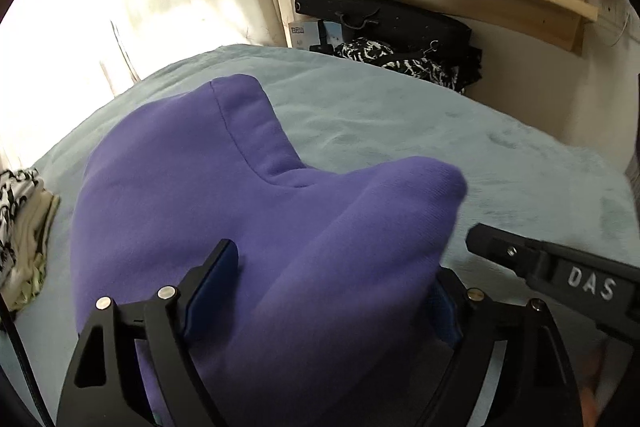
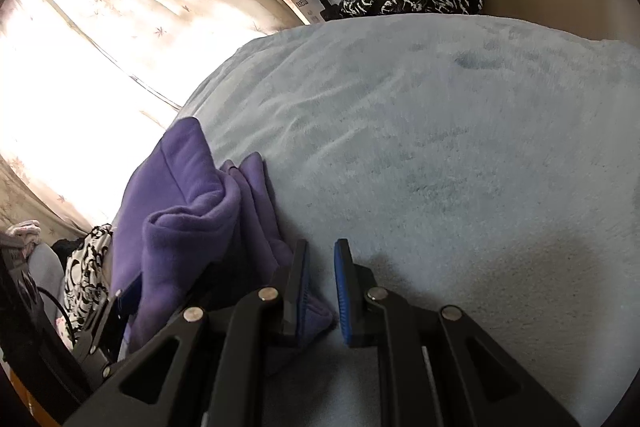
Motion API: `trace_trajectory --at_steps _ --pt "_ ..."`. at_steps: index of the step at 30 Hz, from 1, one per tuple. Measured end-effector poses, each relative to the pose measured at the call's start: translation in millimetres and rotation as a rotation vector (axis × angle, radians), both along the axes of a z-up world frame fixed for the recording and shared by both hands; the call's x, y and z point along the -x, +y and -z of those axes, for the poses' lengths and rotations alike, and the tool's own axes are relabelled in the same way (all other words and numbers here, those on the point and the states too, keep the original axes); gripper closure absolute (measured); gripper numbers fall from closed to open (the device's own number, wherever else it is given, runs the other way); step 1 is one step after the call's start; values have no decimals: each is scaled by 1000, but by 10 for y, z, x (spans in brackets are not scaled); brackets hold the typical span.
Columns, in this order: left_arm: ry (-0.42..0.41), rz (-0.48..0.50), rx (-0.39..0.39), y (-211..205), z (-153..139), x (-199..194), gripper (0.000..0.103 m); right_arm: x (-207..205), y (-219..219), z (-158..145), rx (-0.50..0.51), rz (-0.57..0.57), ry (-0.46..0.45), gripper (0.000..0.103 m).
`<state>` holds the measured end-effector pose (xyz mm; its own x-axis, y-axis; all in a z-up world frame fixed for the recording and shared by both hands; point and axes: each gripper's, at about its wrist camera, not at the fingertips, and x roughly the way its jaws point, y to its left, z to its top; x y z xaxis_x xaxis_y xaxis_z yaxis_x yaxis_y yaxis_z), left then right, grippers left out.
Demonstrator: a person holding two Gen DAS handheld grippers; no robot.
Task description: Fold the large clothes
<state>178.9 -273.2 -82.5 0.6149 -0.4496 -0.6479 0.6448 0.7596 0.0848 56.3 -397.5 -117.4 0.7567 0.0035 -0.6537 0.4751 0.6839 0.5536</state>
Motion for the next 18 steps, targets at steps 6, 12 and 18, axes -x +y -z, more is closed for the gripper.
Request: trace_trajectory --at_steps 6,12,18 --pt "108 21 67 263 -230 62 19 57 21 -168 28 -16 -22 90" --pt "162 -14 166 710 -625 125 18 88 76 -446 69 -106 -43 81" --pt "190 -151 194 1197 -824 -93 19 -42 157 -818 123 -247 -80 70"
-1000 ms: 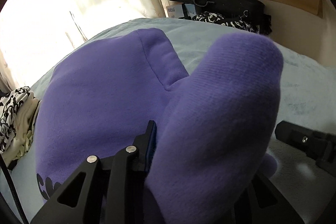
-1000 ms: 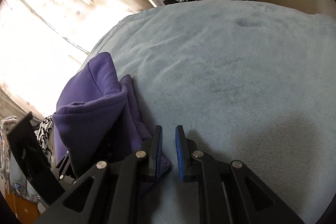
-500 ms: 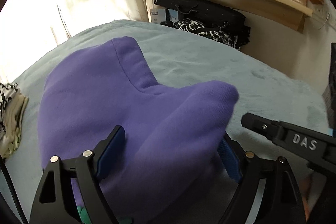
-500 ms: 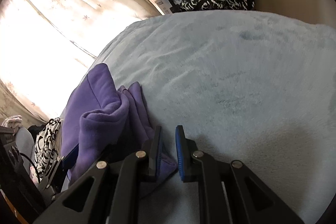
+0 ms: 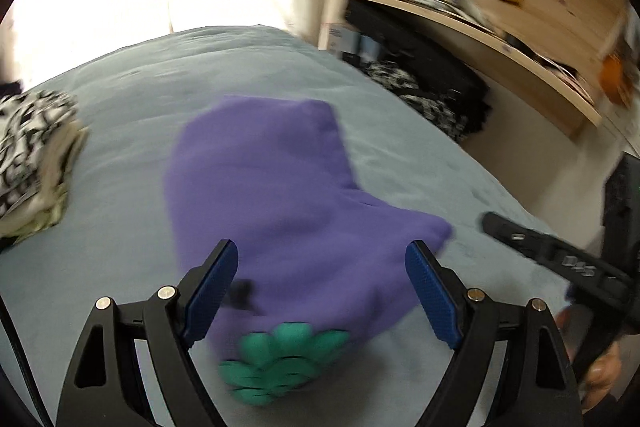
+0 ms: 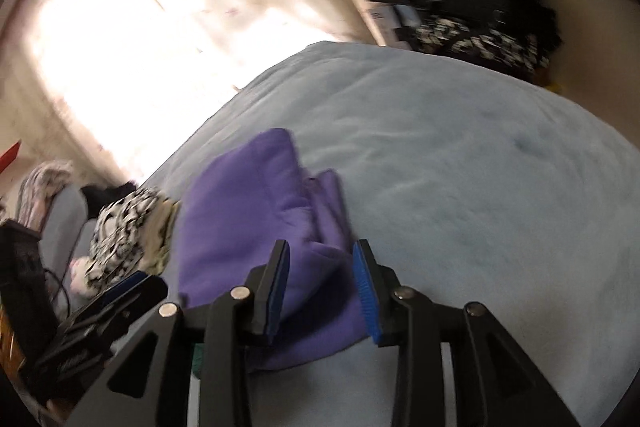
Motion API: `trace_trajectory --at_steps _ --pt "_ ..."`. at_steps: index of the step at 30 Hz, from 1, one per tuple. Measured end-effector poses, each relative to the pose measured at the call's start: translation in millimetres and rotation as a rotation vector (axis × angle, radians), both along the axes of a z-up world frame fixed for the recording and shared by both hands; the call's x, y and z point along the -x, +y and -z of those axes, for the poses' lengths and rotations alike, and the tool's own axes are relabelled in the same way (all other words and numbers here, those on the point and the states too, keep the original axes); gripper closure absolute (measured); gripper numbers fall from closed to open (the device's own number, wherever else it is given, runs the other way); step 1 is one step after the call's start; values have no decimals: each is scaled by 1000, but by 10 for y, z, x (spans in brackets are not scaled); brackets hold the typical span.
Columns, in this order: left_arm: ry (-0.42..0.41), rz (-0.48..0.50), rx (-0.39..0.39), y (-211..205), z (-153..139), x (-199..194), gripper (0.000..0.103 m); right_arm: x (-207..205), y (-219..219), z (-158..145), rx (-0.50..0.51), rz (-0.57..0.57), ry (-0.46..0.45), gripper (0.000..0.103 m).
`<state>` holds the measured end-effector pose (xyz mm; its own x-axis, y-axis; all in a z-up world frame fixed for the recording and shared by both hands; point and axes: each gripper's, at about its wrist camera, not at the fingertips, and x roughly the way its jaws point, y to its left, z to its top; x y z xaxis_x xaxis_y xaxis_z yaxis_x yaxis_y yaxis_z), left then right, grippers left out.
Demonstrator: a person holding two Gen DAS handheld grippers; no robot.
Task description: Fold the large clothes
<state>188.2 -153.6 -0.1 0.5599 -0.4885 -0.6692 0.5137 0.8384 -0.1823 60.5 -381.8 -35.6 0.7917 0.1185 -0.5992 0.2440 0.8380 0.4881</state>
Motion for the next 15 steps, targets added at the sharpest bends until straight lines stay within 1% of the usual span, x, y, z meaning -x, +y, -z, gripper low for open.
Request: trace_trajectory --at_steps 1,3,6,7,8,11,15 --pt "19 -35 3 112 -6 -87 19 -56 10 -52 0 -29 0 70" --pt "44 -68 8 225 23 -222 19 -219 5 -128 -18 -108 10 70" --pt "87 -109 -36 374 149 -537 19 -497 -39 -121 -55 -180 51 70" --pt "99 -115 -44 399 188 -609 19 -646 -60 -84 -60 -212 76 70" --pt "131 -121 -54 442 260 -727 20 -741 -72 -37 -60 -225 102 70" --pt "237 -106 -19 526 428 -1006 22 -1045 -101 173 -89 -283 193 70" --pt "280 -91 8 521 547 -1218 22 -1314 -101 471 -140 -348 298 70"
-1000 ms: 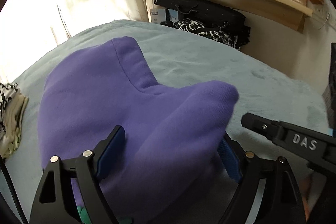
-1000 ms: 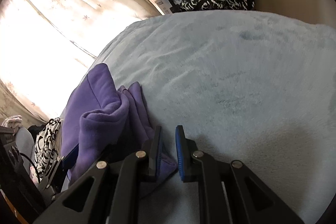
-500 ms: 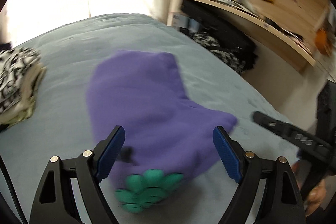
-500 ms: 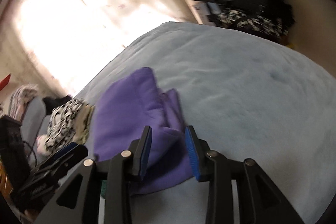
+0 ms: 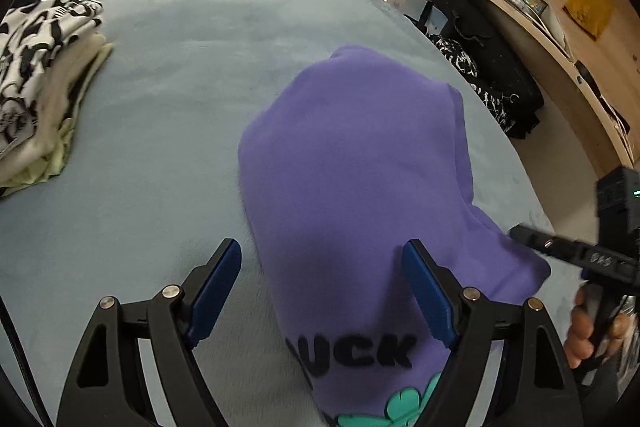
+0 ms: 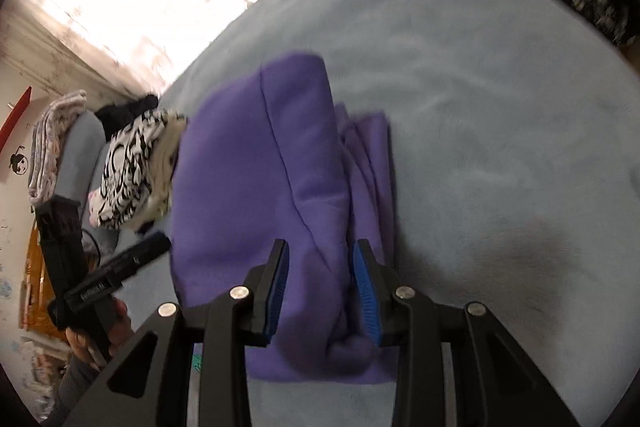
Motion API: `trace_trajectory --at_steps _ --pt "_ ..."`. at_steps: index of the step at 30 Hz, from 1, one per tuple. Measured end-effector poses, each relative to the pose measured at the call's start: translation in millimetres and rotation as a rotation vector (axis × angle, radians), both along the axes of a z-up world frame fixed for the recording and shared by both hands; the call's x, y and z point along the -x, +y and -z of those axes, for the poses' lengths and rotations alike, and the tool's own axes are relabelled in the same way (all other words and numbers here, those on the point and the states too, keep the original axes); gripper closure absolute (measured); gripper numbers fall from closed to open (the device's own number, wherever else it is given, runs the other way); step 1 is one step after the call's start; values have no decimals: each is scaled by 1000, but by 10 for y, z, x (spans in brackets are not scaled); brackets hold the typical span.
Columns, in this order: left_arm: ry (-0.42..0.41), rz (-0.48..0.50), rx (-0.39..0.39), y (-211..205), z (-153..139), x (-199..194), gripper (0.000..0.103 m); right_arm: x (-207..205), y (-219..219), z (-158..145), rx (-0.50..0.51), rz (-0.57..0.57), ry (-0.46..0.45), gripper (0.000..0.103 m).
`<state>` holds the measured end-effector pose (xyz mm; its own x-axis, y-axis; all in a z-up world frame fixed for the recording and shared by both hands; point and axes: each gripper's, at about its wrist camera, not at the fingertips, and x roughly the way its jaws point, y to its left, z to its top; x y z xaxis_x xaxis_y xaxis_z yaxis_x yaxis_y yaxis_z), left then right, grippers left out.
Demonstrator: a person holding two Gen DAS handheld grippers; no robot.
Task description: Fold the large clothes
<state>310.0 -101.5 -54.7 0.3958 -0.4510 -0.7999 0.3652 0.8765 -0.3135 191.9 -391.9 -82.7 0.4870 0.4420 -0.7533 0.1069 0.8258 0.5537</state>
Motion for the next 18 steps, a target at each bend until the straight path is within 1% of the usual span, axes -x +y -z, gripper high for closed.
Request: trace_trajectory --at_steps 2,4,7,8,9,13,18 --pt "9 9 4 -36 42 -88 22 -94 22 132 -38 -35 33 70" --pt "21 20 15 -75 87 -167 22 -141 60 209 -59 -61 43 70" --pt "20 27 13 -140 123 -246 22 -186 138 280 -47 -81 40 70" --pt "18 27 9 -167 135 -253 22 -195 146 292 -42 -77 36 73" --pt "17 29 5 -195 139 -278 24 -183 161 294 -24 -70 28 83" --pt "2 47 -27 -321 88 -297 27 -86 221 208 38 -59 -19 88" --pt "-36 88 -92 -463 59 -226 32 339 164 2 31 0 -96 90"
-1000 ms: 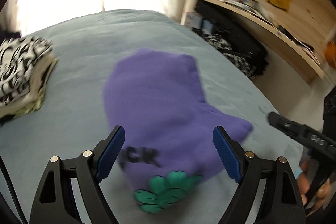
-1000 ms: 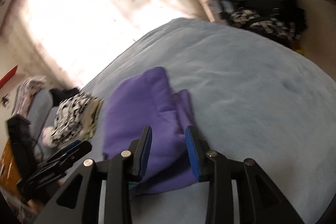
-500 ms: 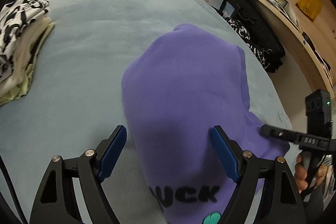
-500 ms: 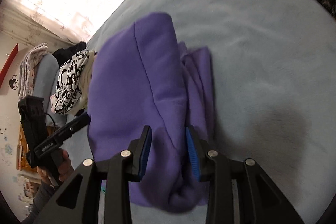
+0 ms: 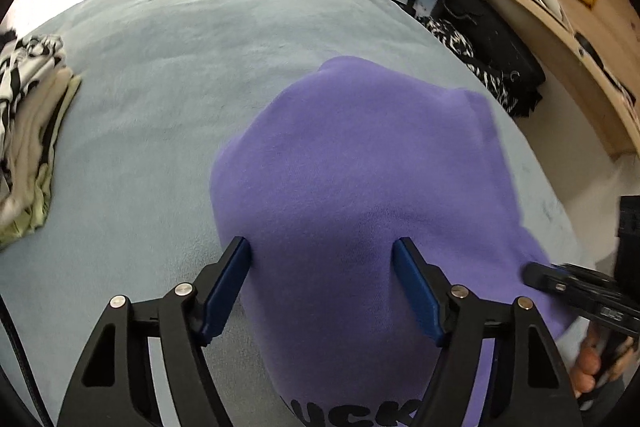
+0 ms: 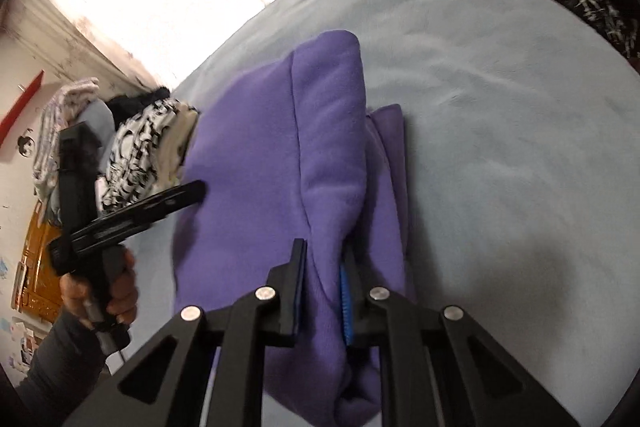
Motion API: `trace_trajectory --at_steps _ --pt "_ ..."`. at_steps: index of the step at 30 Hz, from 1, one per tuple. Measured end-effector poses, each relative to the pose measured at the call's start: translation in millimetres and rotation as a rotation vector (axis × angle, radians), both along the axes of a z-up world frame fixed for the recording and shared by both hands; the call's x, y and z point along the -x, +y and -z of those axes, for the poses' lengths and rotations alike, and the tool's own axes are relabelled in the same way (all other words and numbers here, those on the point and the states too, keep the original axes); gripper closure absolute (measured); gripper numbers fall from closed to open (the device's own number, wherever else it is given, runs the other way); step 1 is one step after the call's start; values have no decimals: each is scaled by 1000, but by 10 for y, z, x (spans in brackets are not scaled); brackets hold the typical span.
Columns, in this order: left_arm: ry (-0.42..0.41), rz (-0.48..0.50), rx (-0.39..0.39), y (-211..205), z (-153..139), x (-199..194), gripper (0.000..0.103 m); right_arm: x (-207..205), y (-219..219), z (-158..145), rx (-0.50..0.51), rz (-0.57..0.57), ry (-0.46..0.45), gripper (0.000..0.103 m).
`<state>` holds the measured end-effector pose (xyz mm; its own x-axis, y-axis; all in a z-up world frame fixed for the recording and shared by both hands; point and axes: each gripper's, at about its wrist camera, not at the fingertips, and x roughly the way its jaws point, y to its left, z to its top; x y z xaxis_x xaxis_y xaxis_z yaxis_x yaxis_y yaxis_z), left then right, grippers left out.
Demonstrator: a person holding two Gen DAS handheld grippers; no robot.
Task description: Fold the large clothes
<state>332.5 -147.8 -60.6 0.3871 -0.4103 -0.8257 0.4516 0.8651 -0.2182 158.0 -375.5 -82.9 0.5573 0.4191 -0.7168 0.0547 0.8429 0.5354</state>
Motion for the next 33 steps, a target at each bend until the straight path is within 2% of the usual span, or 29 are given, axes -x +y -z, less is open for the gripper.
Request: trace_trajectory --at_steps 3,5,8,11,13,16,17,21,24,29,33 --pt "-35 24 -48 -126 12 72 32 178 -17 172 -9 42 24 90" --pt "-70 29 -90 -242 50 124 32 185 9 437 -12 57 60 90" --pt "-123 20 -130 -338 115 174 32 167 -10 746 -43 105 39 91" --pt "-155 -1 -128 -363 138 184 31 167 -38 755 -57 133 28 91" --pt "-167 -4 -124 -368 126 198 30 158 6 683 -13 112 24 89" --pt "-190 4 -121 -346 93 248 30 106 41 542 14 68 54 82" --pt "-192 7 -114 -324 72 256 30 74 35 488 10 45 67 76" --pt "-141 7 -79 -237 16 196 28 -63 -1 232 7 -1 21 56" --pt "-76 17 -30 -142 -80 122 28 -276 -55 47 32 7 -28 46" --pt "-37 -18 55 111 -172 -37 28 -792 -155 -14 23 -5 -19 46" --pt "23 -44 93 268 -72 -213 28 -1128 -269 87 -16 6 17 46"
